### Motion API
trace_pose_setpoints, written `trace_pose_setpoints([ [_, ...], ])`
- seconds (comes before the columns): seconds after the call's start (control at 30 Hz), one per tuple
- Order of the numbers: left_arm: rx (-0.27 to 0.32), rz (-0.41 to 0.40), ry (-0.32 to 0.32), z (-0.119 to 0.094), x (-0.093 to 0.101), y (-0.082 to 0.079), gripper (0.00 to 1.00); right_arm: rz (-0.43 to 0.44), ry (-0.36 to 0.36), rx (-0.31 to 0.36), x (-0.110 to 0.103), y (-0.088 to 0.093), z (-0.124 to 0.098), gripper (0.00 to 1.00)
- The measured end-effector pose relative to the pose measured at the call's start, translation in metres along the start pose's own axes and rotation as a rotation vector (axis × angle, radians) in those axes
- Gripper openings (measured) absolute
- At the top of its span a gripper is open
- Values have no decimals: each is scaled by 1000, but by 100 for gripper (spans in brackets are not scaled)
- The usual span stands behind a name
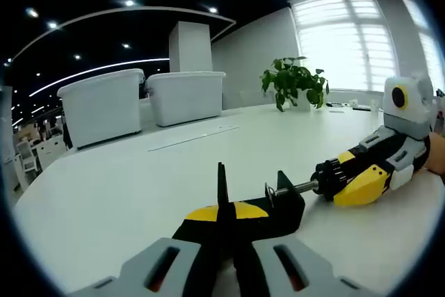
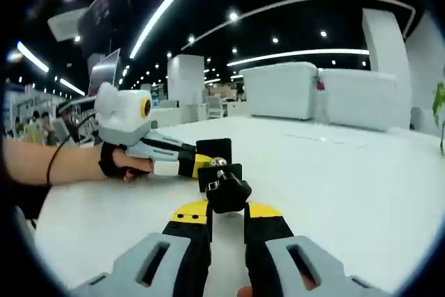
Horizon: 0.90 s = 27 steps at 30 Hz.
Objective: Clamp the fixed fixture on the desktop, loosen the retaining clip, secure it to the edge of the desk, and tighten the retaining clip.
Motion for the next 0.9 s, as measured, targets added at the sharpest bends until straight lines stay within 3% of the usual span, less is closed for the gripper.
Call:
trace_pose_setpoints([
  [0.07,-1,-1,-1,1,-1,0,6,-96,22,3,8,1,5,17],
  [0.43,-1,-3,-5,-1,0,-1,6,-173,62,12,26,-3,14,18],
  [0.5,-1,-3,-4,-1,-1,-1,6,-52,46,-14,25,-1,13,19],
  [0.6,0,-1,-2,-2,1,-1,6,146,10,38,28,-11,14,32],
  [0.7,0,0,-2,-2,2,-1,6,332,5,95,40,-19,9,32],
  [0.77,0,0,-2,-2,2,-1,6,500,-45,113,31,-25,2,32],
  [0.8,0,0,-1,-2,2,-1,6,558,-61,108,37,-22,-1,32],
  [0.9,0,1,-1,-3,2,-1,6,634,-67,60,47,-13,-1,29],
])
Point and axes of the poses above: the point that each gripper's makers call its tool centre point, and the gripper's own axes: z roughly forward along the fingers, x roughly to its right, y roughly out of its underside, the point moved 5 cm from there along -z, roughly backward along the fingers, and after that the axes turned 5 degrees about z, right-handed, at the moved point
